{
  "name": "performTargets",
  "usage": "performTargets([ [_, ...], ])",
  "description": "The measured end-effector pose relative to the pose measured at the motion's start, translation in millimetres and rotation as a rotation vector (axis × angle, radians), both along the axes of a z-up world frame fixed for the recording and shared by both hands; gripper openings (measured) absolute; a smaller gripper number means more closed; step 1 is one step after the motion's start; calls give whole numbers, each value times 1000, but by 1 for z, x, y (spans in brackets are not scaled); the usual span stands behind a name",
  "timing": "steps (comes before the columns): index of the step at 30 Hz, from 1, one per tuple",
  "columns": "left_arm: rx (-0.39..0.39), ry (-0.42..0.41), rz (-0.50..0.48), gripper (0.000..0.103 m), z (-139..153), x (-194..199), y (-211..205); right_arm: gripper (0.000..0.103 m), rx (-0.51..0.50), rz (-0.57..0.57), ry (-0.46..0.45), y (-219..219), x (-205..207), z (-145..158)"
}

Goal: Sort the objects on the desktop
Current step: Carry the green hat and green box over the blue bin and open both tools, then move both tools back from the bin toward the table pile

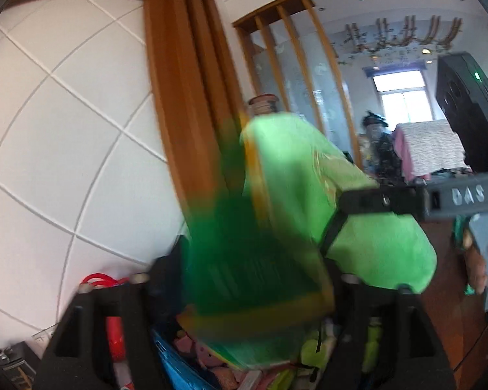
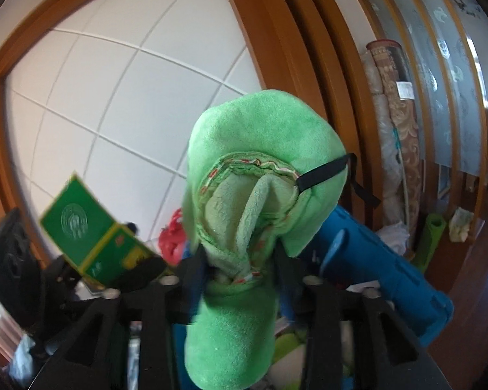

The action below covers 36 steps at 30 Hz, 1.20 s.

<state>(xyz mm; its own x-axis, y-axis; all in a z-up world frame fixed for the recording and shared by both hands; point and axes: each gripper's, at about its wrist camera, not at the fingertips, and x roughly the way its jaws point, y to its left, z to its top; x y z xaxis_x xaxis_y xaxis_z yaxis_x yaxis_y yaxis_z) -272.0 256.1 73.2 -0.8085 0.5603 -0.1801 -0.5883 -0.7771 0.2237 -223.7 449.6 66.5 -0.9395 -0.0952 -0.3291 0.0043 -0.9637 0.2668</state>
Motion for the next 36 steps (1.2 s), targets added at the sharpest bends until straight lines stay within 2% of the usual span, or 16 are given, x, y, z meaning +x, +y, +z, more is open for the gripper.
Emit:
performTargets([
  [1, 13, -8, 37, 99, 5, -5, 2, 85, -6, -16, -4, 4, -5, 0],
  [2, 35, -9, 64, 101, 9, -7, 2, 87, -21, -30, 11, 9, -6, 1],
  [4, 53, -11, 93, 101, 15, -7, 16, 87, -27, -40, 28, 16, -7, 5],
  [7, 44, -18, 154, 101, 16, -3, 13, 88, -39, -36, 60, 21, 2, 7],
  [9, 32, -29, 187, 101, 9, -2, 5, 96, -52, -21, 74, 21, 10, 5],
  [11, 29, -39, 203, 101, -1, 7, -4, 100, -68, -5, 91, 26, 13, 2],
  [19, 16, -51, 327, 101, -41, 42, -41, 101, -63, 72, 61, 5, 30, -32],
  [28, 75, -111, 445, 101, -69, 52, -94, 102, -62, 151, 2, -34, 27, -62],
  [36, 54, -132, 538, 101, -85, 58, -159, 102, -33, 210, -47, -105, 16, -73],
])
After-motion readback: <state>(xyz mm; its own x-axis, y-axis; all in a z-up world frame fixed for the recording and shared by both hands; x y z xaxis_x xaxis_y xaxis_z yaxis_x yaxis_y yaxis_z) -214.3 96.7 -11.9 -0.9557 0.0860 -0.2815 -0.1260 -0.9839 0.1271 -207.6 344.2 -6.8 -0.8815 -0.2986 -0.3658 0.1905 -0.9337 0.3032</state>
